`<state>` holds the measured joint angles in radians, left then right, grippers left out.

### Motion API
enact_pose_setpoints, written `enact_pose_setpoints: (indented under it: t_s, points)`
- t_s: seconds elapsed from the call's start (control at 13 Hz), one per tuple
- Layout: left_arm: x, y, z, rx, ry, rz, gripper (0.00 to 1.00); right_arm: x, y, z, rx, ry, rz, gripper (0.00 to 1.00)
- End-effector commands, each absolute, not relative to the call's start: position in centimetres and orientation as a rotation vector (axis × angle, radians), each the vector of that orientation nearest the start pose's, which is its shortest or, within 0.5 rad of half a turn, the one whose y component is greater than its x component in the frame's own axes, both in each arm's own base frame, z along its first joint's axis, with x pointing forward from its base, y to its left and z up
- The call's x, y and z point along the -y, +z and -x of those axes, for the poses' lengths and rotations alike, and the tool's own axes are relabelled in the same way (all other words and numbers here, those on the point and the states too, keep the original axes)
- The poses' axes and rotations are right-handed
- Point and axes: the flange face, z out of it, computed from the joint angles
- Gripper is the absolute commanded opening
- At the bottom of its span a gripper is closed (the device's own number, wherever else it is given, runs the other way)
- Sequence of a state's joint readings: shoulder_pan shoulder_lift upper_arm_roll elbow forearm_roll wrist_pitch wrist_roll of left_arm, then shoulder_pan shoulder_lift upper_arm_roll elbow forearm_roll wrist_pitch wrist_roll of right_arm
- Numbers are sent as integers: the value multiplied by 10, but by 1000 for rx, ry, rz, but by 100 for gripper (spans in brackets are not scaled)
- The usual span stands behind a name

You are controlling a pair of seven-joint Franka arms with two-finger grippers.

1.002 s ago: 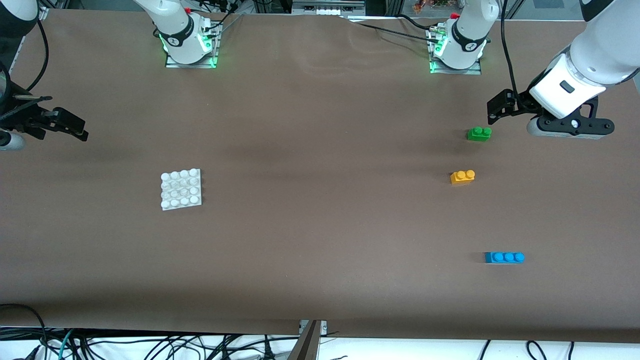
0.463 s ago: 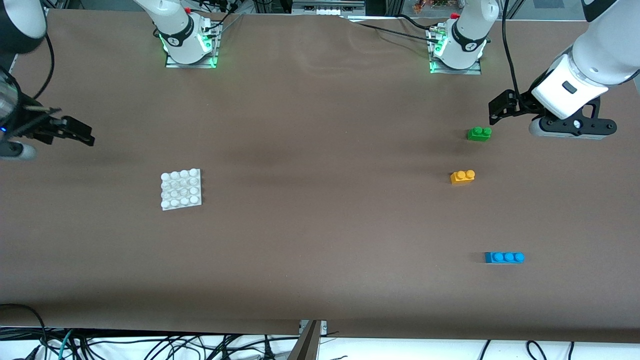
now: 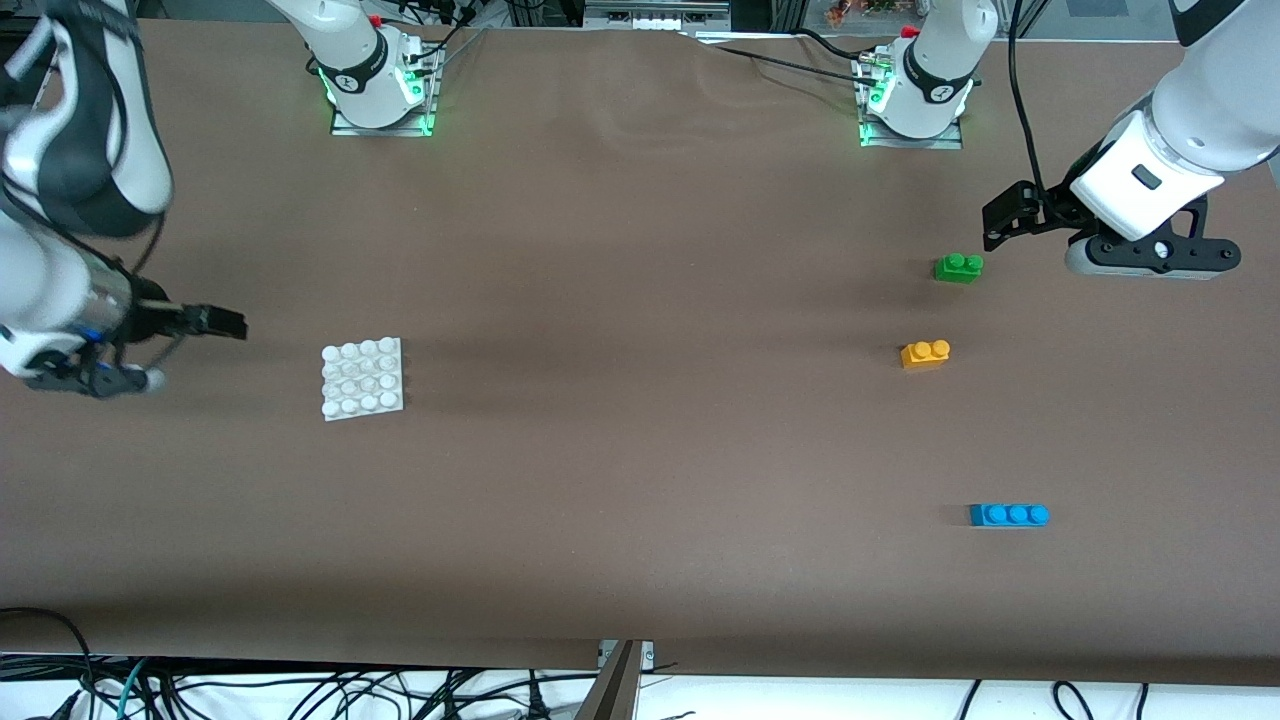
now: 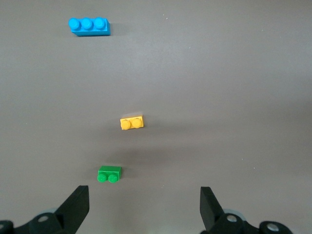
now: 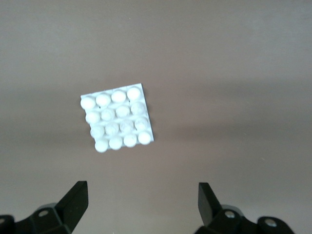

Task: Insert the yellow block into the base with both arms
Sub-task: 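Move the right gripper down to the white base plate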

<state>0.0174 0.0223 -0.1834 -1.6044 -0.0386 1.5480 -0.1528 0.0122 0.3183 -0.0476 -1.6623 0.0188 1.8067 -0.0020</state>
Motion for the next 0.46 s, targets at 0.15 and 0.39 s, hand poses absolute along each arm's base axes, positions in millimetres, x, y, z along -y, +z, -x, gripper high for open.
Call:
enact_pose_setpoints:
  t_s: [0.15,0.39]
  points:
    - [93,598,-546,5,131,3154,100,16,340,-659,-40,192,3109,100]
    - [92,598,-547,7,131,3153,100,14,301,-661,62,174,3050,100]
